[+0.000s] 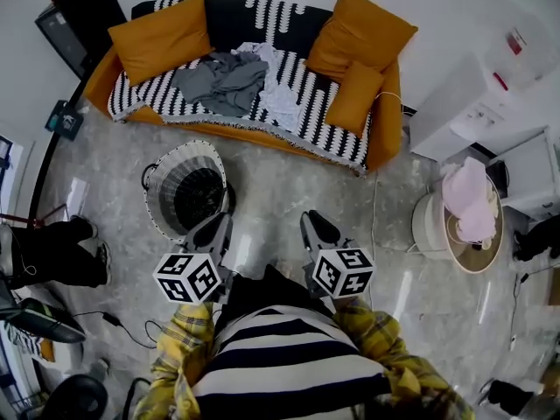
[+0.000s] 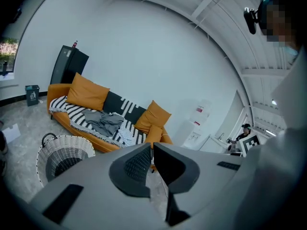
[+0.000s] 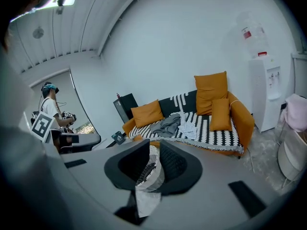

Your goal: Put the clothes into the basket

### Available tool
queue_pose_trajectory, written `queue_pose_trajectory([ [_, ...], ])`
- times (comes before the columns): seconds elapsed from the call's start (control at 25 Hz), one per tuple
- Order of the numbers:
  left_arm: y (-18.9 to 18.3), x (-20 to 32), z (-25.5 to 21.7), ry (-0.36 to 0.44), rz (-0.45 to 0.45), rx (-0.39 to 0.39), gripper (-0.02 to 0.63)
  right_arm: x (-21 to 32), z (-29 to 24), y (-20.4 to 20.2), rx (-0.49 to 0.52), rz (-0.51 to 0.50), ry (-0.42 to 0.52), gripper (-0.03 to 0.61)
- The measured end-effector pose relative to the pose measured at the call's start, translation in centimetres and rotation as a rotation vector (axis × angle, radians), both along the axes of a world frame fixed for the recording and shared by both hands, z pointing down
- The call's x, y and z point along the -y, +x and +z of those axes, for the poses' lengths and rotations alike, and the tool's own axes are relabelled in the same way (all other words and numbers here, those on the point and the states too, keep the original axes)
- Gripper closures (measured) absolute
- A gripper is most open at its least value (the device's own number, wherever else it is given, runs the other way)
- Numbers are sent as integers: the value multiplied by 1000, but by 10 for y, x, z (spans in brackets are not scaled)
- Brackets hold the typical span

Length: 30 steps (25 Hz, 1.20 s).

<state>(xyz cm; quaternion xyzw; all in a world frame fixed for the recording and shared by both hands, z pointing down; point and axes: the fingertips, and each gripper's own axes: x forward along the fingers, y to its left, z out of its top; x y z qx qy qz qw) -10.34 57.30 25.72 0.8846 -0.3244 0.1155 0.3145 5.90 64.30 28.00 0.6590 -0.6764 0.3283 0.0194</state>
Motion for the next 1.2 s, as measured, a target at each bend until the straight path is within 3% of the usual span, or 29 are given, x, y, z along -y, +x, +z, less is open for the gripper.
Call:
queue_pose_trajectory([
  [0.28, 26, 9, 2, -7, -6, 28, 586, 24, 5, 24, 22, -38, 2, 469],
  [0.76, 48, 64, 17, -21, -27, 26, 586, 68, 24, 45, 27, -49, -40, 446],
  [1.2, 67, 170, 38, -53, -51, 32, 586, 189, 39, 71, 16, -95, -81, 445],
])
